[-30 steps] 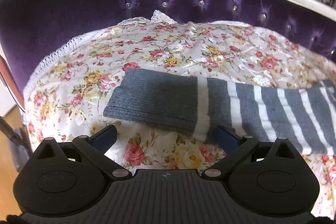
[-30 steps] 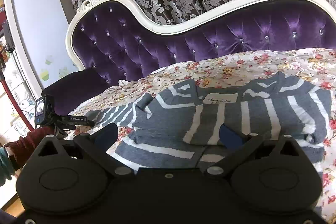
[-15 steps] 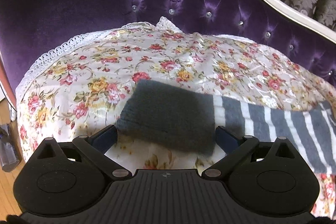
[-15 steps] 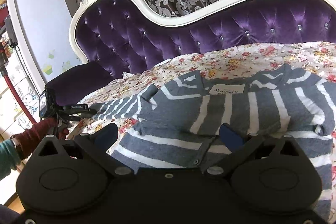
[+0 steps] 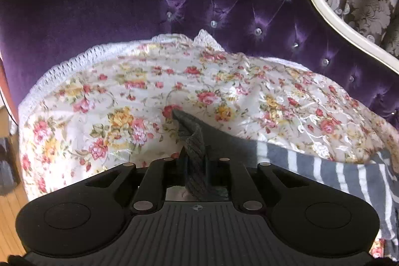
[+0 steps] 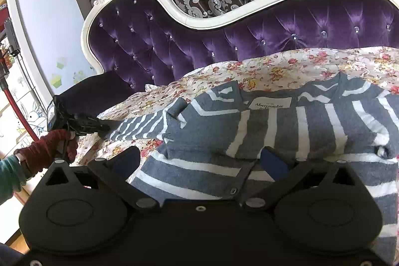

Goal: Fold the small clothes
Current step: 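Lift the sleeve and fold it over the cardigan body with the left tool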

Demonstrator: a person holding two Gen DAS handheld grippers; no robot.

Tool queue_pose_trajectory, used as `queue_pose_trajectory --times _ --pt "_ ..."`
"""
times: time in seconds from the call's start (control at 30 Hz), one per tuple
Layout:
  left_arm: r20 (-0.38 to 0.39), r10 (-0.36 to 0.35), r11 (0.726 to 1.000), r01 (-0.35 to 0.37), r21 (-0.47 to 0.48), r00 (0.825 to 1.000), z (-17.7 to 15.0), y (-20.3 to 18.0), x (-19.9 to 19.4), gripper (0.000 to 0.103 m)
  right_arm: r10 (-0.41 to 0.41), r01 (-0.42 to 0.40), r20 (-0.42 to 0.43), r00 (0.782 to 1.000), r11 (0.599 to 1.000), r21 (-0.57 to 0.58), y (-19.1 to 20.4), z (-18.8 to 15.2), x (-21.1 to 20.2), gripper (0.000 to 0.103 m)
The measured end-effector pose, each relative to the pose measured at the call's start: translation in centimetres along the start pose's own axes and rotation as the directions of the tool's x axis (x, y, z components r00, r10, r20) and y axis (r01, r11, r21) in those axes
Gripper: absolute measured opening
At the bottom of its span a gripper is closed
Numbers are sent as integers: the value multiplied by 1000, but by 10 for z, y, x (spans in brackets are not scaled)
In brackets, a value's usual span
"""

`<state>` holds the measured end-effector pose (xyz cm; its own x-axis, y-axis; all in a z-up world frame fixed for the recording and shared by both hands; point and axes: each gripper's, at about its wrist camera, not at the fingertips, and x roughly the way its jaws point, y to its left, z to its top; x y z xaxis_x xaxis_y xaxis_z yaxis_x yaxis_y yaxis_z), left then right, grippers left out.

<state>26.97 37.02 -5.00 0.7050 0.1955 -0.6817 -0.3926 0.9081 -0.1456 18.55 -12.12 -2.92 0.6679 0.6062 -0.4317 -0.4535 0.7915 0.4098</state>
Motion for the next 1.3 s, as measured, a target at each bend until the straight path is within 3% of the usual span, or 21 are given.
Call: queue_pose_trajectory --times 0.3,0.53,0.8,1.0,1.3 --pt "60 -26 985 16 171 998 15 -60 -66 11 -35 36 -11 999 999 31 -6 7 -2 102" --pt "110 -120 943 79 325 987 19 -135 -137 11 -79 82 -36 996 993 80 -19 14 -5 102" --pt "110 -264 882 194 429 958 10 -228 -189 11 -148 151 -33 988 980 127 -38 26 -16 102" --pt "65 -348 829 275 487 935 -14 -293 -191 11 -203 199 6 979 965 173 -57 39 -31 102" --pt "-63 -405 792 384 474 912 -70 -363 -153 11 -290 273 33 956 926 260 -86 53 -46 102"
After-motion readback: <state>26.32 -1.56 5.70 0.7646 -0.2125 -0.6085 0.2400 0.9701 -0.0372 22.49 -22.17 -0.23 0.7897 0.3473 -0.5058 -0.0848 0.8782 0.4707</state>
